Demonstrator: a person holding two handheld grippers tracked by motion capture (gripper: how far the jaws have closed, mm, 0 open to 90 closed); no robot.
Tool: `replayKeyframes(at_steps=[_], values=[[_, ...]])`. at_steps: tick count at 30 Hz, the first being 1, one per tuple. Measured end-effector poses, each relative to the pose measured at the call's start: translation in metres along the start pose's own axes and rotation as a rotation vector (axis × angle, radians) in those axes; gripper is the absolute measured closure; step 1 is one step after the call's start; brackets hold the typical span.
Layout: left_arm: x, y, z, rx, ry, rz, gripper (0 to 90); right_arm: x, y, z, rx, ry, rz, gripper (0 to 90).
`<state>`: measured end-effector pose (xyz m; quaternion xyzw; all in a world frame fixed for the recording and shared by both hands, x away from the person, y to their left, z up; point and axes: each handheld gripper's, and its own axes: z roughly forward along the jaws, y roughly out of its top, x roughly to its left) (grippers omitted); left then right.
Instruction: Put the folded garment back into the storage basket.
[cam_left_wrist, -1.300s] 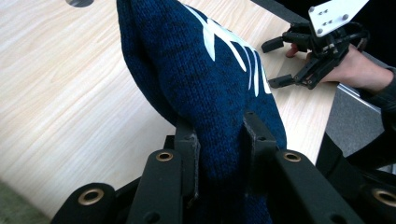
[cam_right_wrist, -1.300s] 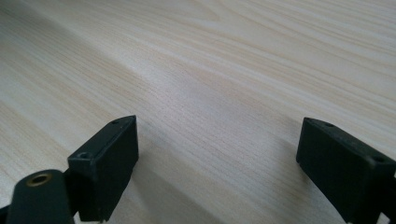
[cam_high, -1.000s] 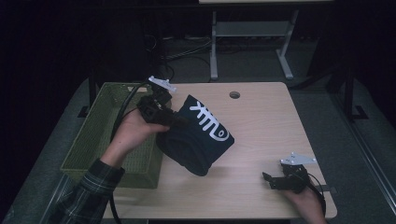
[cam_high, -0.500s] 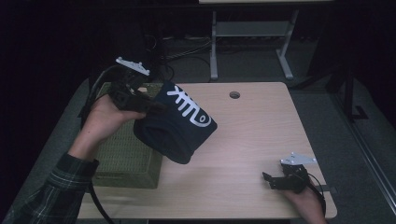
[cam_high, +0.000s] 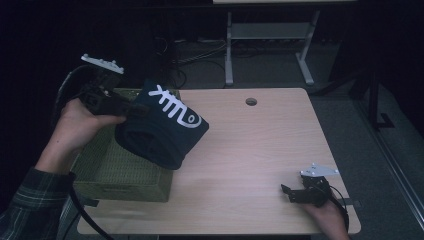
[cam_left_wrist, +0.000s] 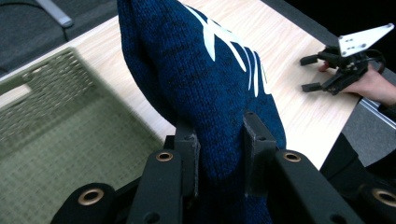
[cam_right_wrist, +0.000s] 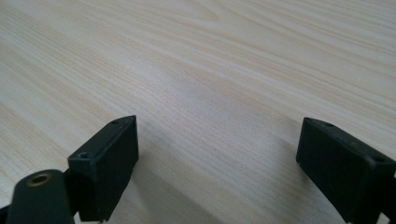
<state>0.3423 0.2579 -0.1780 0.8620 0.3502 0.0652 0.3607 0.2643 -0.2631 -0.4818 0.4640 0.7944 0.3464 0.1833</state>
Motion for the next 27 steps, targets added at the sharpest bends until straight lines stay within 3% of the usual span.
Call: replayKeyframes(at_steps=[9, 13, 27], values=[[0.022, -0.020, -0.024, -0.022, 0.042, -0.058, 72.0, 0.000, 0.000, 0.000, 0.000, -0.002, 0.002, 12.6], [0.036, -0.035, -0.031, -0.034, 0.056, -0.111, 72.0, 0.000, 0.000, 0.000, 0.001, -0.002, 0.003, 12.6], [0.070, -0.084, -0.026, -0.020, 0.080, -0.234, 71.9, 0.000, 0.000, 0.000, 0.000, -0.003, -0.002, 12.6]])
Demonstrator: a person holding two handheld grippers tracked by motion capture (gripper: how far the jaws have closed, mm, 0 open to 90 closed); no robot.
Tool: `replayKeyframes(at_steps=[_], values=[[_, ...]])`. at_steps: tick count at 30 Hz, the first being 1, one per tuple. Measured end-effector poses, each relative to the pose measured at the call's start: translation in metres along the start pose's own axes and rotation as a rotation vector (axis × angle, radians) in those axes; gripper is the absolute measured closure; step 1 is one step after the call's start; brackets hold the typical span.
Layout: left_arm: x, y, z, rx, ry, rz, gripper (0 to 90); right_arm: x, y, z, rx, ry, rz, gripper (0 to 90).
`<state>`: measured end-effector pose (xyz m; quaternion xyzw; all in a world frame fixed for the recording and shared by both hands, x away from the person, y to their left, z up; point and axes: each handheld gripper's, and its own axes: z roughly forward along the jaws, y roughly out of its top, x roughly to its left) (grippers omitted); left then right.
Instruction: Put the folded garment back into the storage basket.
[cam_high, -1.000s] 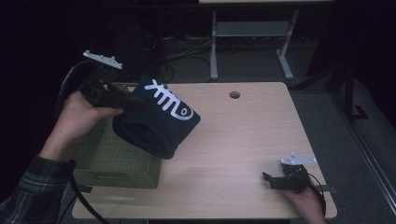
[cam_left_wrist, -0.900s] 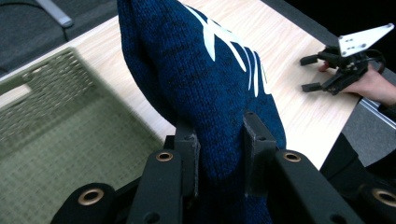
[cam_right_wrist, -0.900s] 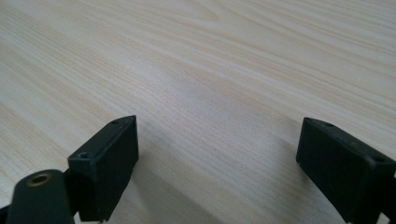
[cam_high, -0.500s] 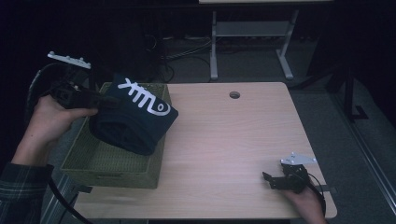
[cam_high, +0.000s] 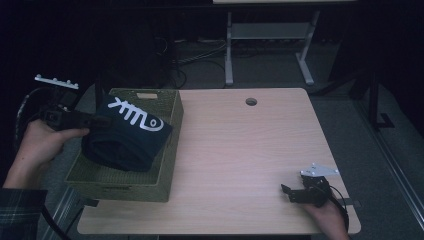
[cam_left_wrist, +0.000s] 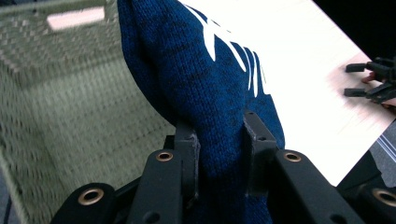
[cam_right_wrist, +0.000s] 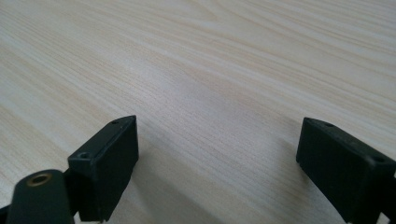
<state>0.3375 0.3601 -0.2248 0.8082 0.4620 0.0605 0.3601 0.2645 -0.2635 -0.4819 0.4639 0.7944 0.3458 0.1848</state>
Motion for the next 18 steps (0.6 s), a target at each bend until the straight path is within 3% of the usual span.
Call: replayKeyframes(at_steps=[14, 18], values=[[0.030, -0.030, 0.014, -0.004, 0.003, -0.098, 71.9, 0.000, 0.000, 0.000, -0.002, -0.002, 0.000, 12.6], [0.034, -0.034, 0.019, 0.011, 0.009, -0.108, 72.0, 0.000, 0.000, 0.000, -0.002, -0.005, 0.001, 12.6]])
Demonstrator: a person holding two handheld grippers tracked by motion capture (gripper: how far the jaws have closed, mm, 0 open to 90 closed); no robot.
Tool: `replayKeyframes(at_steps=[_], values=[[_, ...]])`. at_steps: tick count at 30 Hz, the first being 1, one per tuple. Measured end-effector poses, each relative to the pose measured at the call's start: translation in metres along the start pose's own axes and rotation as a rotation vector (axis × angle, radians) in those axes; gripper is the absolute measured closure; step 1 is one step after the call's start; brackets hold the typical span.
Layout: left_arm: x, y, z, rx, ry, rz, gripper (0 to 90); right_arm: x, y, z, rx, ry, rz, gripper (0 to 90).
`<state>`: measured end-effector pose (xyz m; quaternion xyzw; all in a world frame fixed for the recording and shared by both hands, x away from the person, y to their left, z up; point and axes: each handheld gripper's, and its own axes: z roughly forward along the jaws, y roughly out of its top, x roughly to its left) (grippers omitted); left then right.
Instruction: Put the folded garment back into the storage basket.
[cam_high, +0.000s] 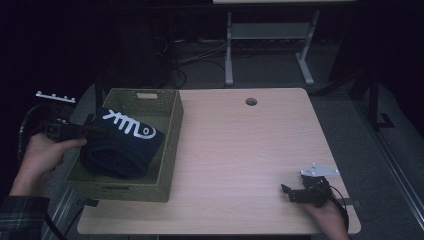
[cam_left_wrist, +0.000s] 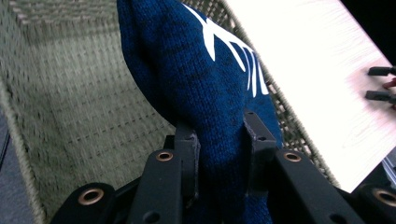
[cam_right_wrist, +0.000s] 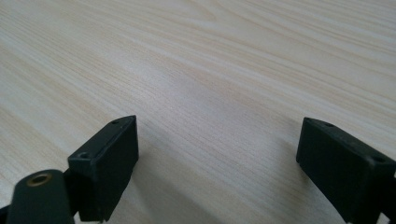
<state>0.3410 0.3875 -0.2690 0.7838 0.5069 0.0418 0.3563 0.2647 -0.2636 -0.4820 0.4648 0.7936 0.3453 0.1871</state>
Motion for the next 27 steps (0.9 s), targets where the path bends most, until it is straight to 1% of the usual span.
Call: replayKeyframes(at_steps=[2, 3, 4, 5, 6, 7, 8, 9, 10, 11, 12, 13, 16, 17, 18, 19, 21, 22, 23, 24, 25, 26, 27], values=[[0.002, -0.003, 0.009, 0.010, -0.010, -0.009, 71.9, 0.000, 0.000, 0.000, 0.000, 0.000, 0.000, 12.6], [0.002, -0.003, 0.009, 0.010, -0.010, -0.009, 71.9, 0.000, 0.000, 0.000, 0.000, 0.000, 0.000, 12.6], [0.004, -0.005, 0.014, 0.013, -0.026, -0.014, 71.9, 0.000, 0.000, 0.000, 0.000, 0.001, 0.000, 12.6], [0.004, -0.005, 0.014, 0.013, -0.026, -0.014, 71.9, 0.000, 0.000, 0.000, 0.000, 0.001, 0.000, 12.6], [0.004, -0.005, 0.018, 0.012, -0.046, -0.018, 71.9, 0.000, 0.000, 0.000, 0.001, 0.001, 0.001, 12.6], [0.004, -0.005, 0.018, 0.012, -0.046, -0.018, 71.9, 0.000, 0.000, 0.000, 0.001, 0.001, 0.001, 12.6], [0.004, -0.005, 0.023, 0.015, -0.054, -0.019, 71.9, 0.000, 0.000, 0.000, 0.001, 0.001, 0.000, 12.6], [0.004, -0.005, 0.023, 0.015, -0.054, -0.019, 71.9, 0.000, 0.000, 0.000, 0.001, 0.002, 0.002, 12.6], [0.005, -0.006, 0.029, 0.024, -0.055, -0.024, 71.9, 0.000, 0.000, 0.000, 0.001, 0.002, 0.000, 12.6], [0.005, -0.006, 0.029, 0.024, -0.055, -0.024, 71.9, 0.000, 0.000, 0.000, 0.001, 0.002, 0.000, 12.6], [0.008, -0.006, 0.035, 0.036, -0.053, -0.029, 71.9, 0.000, 0.000, 0.000, 0.001, 0.001, 0.000, 12.6], [0.008, -0.006, 0.035, 0.036, -0.053, -0.029, 71.9, 0.000, 0.000, 0.000, 0.001, 0.001, 0.000, 12.6], [0.013, -0.008, 0.045, 0.051, -0.051, -0.030, 71.8, 0.000, 0.000, 0.000, 0.001, 0.001, 0.001, 12.6], [0.016, -0.009, 0.052, 0.070, -0.032, -0.028, 71.7, 0.000, 0.000, 0.000, 0.002, 0.001, 0.002, 12.6], [0.016, -0.009, 0.052, 0.070, -0.032, -0.028, 71.6, 0.000, 0.000, 0.000, 0.002, 0.001, 0.002, 12.6], [0.018, -0.010, 0.056, 0.084, -0.023, -0.024, 71.6, 0.000, 0.000, 0.000, 0.002, 0.002, 0.002, 12.6], [0.021, -0.011, 0.062, 0.093, -0.013, -0.029, 71.5, 0.000, 0.000, 0.000, 0.002, 0.002, 0.002, 12.6], [0.025, -0.012, 0.068, 0.101, 0.004, -0.032, 71.3, 0.000, 0.000, 0.000, 0.002, 0.002, 0.002, 12.6], [0.025, -0.012, 0.068, 0.101, 0.004, -0.032, 71.3, 0.000, 0.000, 0.000, 0.001, 0.002, 0.002, 12.6], [0.028, -0.013, 0.072, 0.125, 0.035, -0.019, 71.2, 0.000, 0.000, 0.000, 0.002, 0.002, 0.003, 12.6], [0.028, -0.013, 0.072, 0.125, 0.035, -0.019, 71.1, 0.000, 0.000, 0.000, 0.002, 0.002, 0.003, 12.6], [0.030, -0.015, 0.077, 0.142, 0.069, -0.019, 71.0, 0.000, 0.000, 0.000, 0.002, 0.002, 0.002, 12.6], [0.030, -0.015, 0.077, 0.142, 0.069, -0.019, 70.9, 0.000, 0.000, 0.000, 0.002, 0.002, 0.002, 12.6]])
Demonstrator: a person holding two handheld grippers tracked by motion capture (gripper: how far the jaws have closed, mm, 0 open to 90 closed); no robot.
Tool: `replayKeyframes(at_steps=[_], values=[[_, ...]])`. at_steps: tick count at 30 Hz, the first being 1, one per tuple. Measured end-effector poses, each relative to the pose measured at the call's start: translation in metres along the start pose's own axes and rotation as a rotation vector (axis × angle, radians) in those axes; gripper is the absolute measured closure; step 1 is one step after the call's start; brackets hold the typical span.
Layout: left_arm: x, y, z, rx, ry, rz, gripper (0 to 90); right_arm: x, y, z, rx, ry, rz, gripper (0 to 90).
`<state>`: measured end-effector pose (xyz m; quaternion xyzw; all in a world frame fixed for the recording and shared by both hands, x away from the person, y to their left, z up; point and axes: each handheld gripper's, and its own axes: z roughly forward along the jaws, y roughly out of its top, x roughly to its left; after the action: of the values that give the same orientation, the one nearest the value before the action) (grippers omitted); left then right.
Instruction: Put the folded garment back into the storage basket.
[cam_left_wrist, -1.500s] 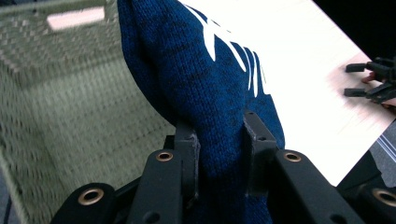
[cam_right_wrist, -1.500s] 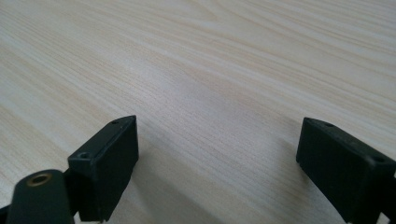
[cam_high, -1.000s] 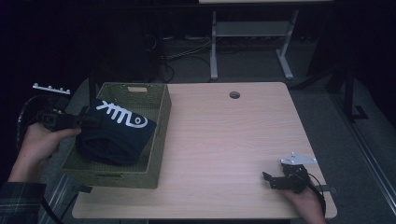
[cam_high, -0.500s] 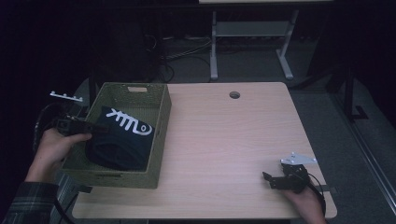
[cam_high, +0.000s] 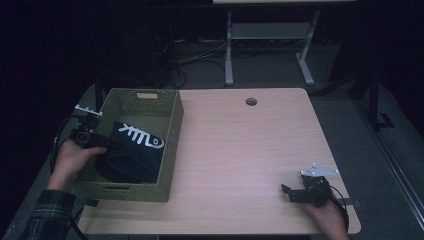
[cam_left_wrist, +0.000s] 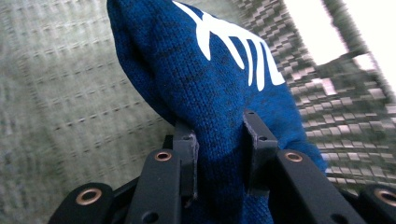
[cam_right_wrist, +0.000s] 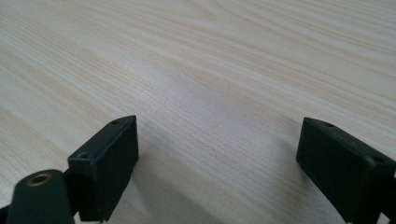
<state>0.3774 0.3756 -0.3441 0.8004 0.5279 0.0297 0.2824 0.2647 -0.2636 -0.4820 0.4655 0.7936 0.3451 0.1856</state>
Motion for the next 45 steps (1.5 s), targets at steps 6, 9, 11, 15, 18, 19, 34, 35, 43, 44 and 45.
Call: replayKeyframes(at_steps=[6, 9, 11, 15, 18, 19, 34, 35, 43, 44, 45], values=[[0.008, -0.003, 0.016, 0.050, 0.085, 0.003, 69.3, 0.000, 0.000, 0.000, 0.000, 0.000, 0.001, 12.6], [0.010, -0.005, 0.019, 0.056, 0.100, -0.004, 68.0, 0.000, 0.000, 0.000, 0.000, 0.000, 0.000, 12.6], [0.013, -0.006, 0.021, 0.057, 0.112, -0.007, 65.4, 0.000, 0.000, 0.000, 0.000, 0.000, 0.000, 12.6], [0.017, -0.008, 0.022, 0.062, 0.123, -0.014, 56.6, 0.000, 0.000, 0.000, 0.000, 0.000, 0.000, 12.6], [0.019, -0.009, 0.020, 0.052, 0.130, -0.021, 50.2, 0.000, 0.000, 0.000, 0.000, 0.000, 0.001, 12.6], [0.019, -0.009, 0.018, 0.044, 0.136, -0.025, 47.0, 0.000, 0.000, 0.000, 0.000, 0.000, 0.001, 12.6], [0.009, -0.005, -0.007, -0.056, 0.157, -0.005, 23.5, 0.000, 0.000, 0.000, 0.000, 0.000, 0.000, 12.6], [0.007, -0.004, -0.007, -0.062, 0.152, 0.004, 20.4, 0.000, 0.000, 0.000, 0.000, 0.000, 0.000, 12.6], [-0.021, 0.009, -0.004, -0.114, 0.134, 0.075, 13.4, 0.000, 0.000, 0.000, 0.000, 0.000, 0.000, 12.6], [-0.023, 0.010, -0.003, -0.118, 0.131, 0.084, 13.2, 0.000, 0.000, 0.000, 0.000, 0.000, 0.000, 12.6], [-0.027, 0.011, -0.003, -0.123, 0.129, 0.094, 13.2, 0.000, 0.000, 0.000, 0.000, 0.000, 0.000, 12.6]])
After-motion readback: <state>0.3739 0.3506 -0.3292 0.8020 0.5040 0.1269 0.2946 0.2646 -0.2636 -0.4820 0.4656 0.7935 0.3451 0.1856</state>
